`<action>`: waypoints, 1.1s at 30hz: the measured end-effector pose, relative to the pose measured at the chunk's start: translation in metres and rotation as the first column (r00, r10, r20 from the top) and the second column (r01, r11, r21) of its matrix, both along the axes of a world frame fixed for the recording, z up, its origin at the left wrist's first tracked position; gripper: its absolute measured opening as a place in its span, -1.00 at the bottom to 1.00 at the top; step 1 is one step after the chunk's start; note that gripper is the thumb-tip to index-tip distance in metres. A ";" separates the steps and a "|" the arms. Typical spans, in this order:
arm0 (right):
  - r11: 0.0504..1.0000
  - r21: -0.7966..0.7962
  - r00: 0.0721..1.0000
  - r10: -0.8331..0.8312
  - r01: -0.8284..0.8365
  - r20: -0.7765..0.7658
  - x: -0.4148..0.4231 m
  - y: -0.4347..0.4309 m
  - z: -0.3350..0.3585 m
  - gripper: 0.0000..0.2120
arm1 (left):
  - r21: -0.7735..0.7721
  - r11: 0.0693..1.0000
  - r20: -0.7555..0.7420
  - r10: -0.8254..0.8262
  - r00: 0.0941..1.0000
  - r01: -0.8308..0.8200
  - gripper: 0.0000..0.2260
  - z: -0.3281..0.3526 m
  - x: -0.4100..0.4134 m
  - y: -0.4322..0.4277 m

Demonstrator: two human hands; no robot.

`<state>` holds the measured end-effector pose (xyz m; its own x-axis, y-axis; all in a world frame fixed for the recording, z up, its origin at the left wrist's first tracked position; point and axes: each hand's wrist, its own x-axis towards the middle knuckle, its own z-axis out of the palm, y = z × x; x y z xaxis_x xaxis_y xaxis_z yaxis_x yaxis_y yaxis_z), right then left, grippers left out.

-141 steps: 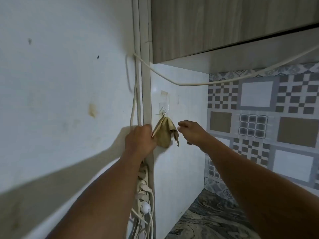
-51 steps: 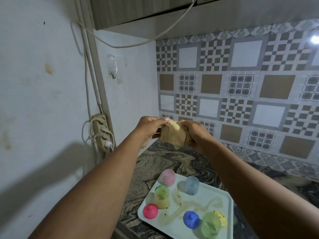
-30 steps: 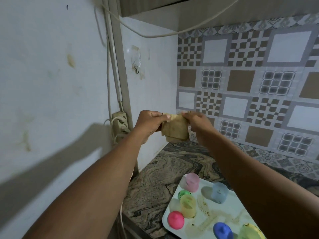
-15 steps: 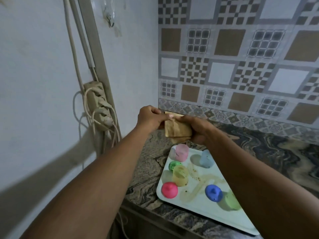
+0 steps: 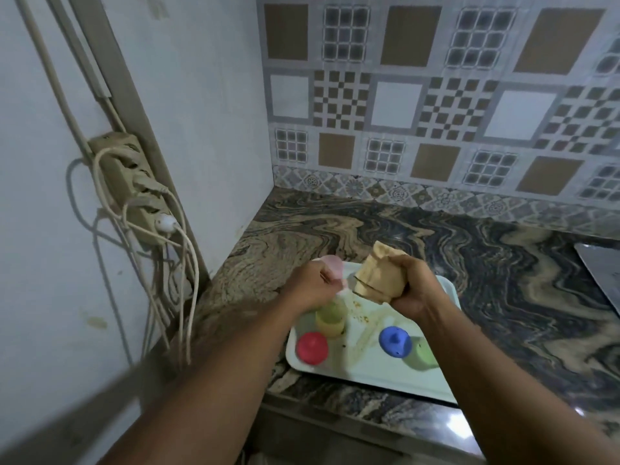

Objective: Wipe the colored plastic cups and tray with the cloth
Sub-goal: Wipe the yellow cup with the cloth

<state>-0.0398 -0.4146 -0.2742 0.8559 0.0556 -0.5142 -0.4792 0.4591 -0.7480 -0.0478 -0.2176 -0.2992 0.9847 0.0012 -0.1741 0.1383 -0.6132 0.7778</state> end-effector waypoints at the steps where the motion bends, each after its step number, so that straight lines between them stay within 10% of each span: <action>1: 0.999 -0.026 1.000 -0.019 0.019 0.002 0.000 -0.003 -0.006 -0.81 | 0.145 0.984 -0.048 -0.098 0.994 0.104 -0.71 -0.011 -0.005 -0.003; 7: 0.991 -0.057 0.984 -0.127 0.120 -0.126 -0.019 -0.008 -0.042 -0.81 | 0.482 0.832 -0.143 -0.233 0.962 0.273 -0.81 -0.053 -0.026 -0.020; 11: 0.878 -0.390 0.950 -0.190 0.277 0.247 -0.029 0.004 -0.060 -0.83 | 0.267 0.944 -0.045 -0.187 0.981 0.192 -0.86 -0.056 -0.018 -0.012; 14: 0.710 -0.669 0.824 0.232 0.219 0.517 -0.049 0.027 -0.071 -0.82 | -0.046 0.984 -0.052 -0.177 0.983 0.174 -0.82 -0.040 -0.007 -0.008; 27: 0.936 -0.267 0.940 0.283 -0.228 0.189 -0.025 0.035 -0.017 -0.34 | -0.346 0.924 -0.066 -0.198 0.978 0.164 -0.81 -0.004 -0.012 0.024; 33: 0.864 -0.502 0.798 0.289 0.020 0.529 -0.043 0.043 -0.034 -0.64 | -0.366 0.926 -0.060 -0.121 0.991 0.091 -0.76 0.001 -0.006 0.013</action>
